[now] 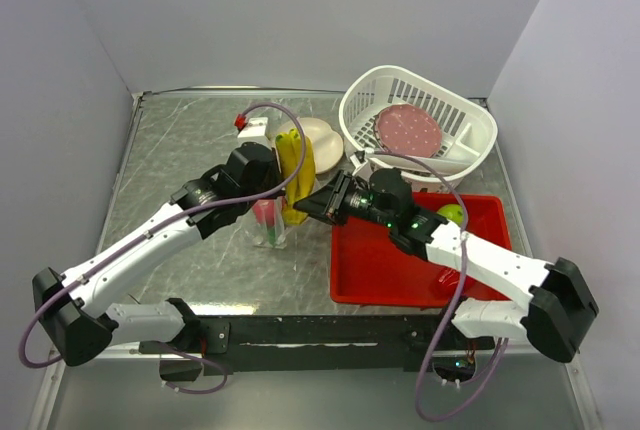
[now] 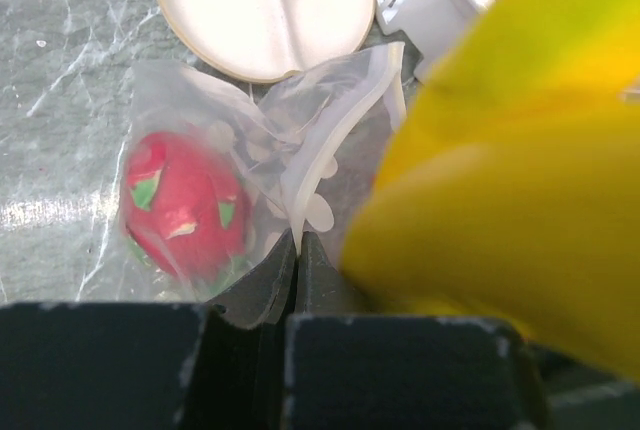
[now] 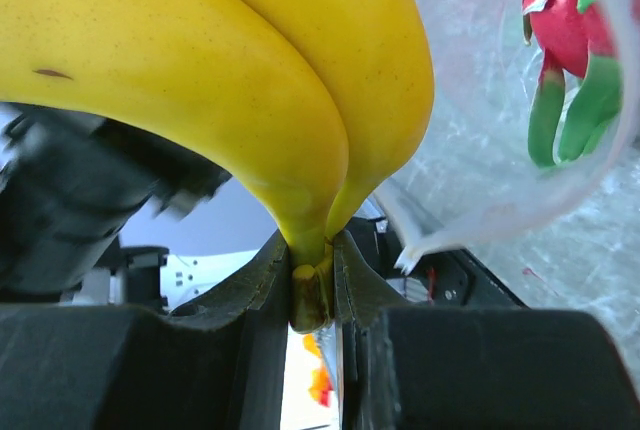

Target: Place the food in the zip-top bag and seal the zipper

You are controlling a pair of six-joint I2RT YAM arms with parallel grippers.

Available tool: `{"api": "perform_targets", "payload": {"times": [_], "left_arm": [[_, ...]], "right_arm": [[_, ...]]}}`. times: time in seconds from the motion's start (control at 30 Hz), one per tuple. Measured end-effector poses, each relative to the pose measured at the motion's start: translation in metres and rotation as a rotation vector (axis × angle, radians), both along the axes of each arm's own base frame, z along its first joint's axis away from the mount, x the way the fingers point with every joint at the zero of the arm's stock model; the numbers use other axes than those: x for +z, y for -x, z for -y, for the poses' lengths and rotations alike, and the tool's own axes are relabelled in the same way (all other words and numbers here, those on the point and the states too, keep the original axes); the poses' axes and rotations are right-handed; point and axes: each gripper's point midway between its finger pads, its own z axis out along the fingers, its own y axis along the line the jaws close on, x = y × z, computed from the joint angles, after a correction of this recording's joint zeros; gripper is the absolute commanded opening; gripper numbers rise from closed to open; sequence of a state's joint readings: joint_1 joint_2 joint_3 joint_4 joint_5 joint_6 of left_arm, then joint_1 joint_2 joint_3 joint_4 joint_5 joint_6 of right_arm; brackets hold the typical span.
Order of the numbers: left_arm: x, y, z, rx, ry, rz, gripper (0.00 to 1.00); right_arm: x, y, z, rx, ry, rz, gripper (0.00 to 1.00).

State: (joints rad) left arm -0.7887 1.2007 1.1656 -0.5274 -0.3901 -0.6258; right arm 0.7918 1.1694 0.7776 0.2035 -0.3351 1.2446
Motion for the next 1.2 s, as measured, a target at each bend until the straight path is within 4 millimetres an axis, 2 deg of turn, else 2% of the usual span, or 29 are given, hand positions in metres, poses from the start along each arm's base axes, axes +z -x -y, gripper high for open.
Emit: {"api": "perform_targets", "payload": {"times": [0.13,0.33,0.7,1.0,1.17,1.2], "left_arm": [[0.003,0.001,0.0,0.007,0.017,0.0,0.01],[0.003,0.0,-0.001,0.017,0.03,-0.001,0.01],[0.002,0.003,0.004,0.003,0.066,-0.004,0.01],[0.002,0.004,0.008,-0.013,0.082,-0.006,0.01],[0.002,0.003,0.007,-0.006,0.08,-0.005,0.01],[0.002,0.002,0.006,-0.001,0.079,-0.002,0.01]], "right_arm": [[-0.013,-0.007,-0.008,-0.013,-0.02,-0.044,0.0],[-0.034,-0.012,-0.003,-0.051,0.003,-0.091,0.0],[-0.069,-0.02,-0.009,-0.063,0.081,-0.162,0.0],[-0.063,-0.037,-0.013,-0.139,0.17,-0.115,0.0],[-0.067,-0.038,-0.019,-0.153,0.249,-0.086,0.11],[-0.069,-0.037,-0.018,-0.158,0.263,-0.084,0.16]]}}
